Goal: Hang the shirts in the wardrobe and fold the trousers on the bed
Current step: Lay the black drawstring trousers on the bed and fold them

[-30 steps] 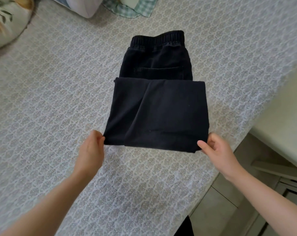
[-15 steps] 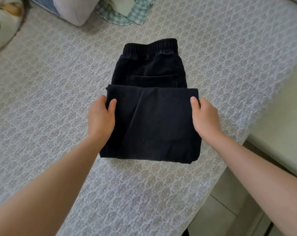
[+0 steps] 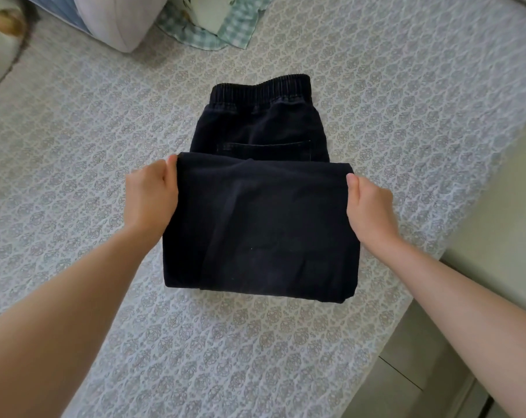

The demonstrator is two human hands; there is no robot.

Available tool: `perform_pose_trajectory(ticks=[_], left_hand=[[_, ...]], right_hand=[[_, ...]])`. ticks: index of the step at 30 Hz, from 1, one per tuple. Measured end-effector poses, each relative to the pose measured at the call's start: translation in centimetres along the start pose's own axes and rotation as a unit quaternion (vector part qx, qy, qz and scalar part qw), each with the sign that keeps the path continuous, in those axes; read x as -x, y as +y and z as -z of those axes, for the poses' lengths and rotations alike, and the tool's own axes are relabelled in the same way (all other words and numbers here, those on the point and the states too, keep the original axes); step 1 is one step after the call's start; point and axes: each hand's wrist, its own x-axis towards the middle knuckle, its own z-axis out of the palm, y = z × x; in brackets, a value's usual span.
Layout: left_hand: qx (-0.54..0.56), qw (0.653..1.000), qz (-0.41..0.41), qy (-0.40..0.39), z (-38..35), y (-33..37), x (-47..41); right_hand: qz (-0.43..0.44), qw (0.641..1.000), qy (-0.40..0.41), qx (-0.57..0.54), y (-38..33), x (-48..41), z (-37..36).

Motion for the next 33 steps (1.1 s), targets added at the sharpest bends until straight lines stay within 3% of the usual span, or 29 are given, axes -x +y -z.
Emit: perform_pose_trajectory(ticks=[3,6,8,10,12,14,15,17,20,23,25,30,33], left_hand=[[0.018,1.0,-0.009,0.001,-0.1,-0.7,0.3],[-0.034,0.997,0.026,-0.057,-0.9,-1.4,0.6],[-0.052,0.997,0.013,-0.055,-1.0,-1.6,0.5],[-0.082,0.995,-0.045,-0.046,-0.4,-1.7,0.3],[-0.154,0.974,-0.161,-0.038,0.6,-2.2,0.3],[-0.266,0.894,-0.349,-0.091,1.6,-3.5,0.2],[-0.311,0.836,-0.435,-0.123,1.9,-4.0,0.2],[-0.38,0.738,-0.531,-0.17,2.0,-4.3,0.2],[-0.407,0.679,-0.579,-0.195,1.3,-4.5,-0.7],[-0.404,0.66,-0.602,-0.197,0.6,-4.7,-2.1],[-0.391,0.668,-0.603,-0.194,0.4,-4.9,-2.3],[-0.329,0.699,-0.575,-0.269,0.5,-4.0,-3.6],[-0.314,0.699,-0.576,-0.283,1.0,-3.6,-3.8]], right_hand=[[0.015,0.998,-0.002,-0.053,0.6,0.2,-0.3],[0.011,0.998,-0.053,-0.02,0.2,0.2,-1.0],[0.03,0.996,-0.072,0.043,0.2,-0.1,-0.4],[0.069,0.988,-0.051,0.125,0.4,-0.6,1.2],[0.142,0.972,-0.02,0.187,0.5,-0.9,3.0],[0.284,0.923,-0.022,0.259,0.7,-1.0,3.8],[0.364,0.885,-0.04,0.288,0.7,-1.1,4.1],[0.503,0.79,-0.105,0.335,0.6,-1.3,4.0],[0.609,0.668,-0.181,0.387,0.9,-2.6,3.2],[0.655,0.609,-0.203,0.398,1.2,-4.8,2.6],[0.661,0.602,-0.217,0.393,1.2,-6.0,2.2],[0.629,0.632,-0.259,0.371,0.2,-7.3,0.9],[0.607,0.656,-0.253,0.37,0.3,-6.7,0.6]])
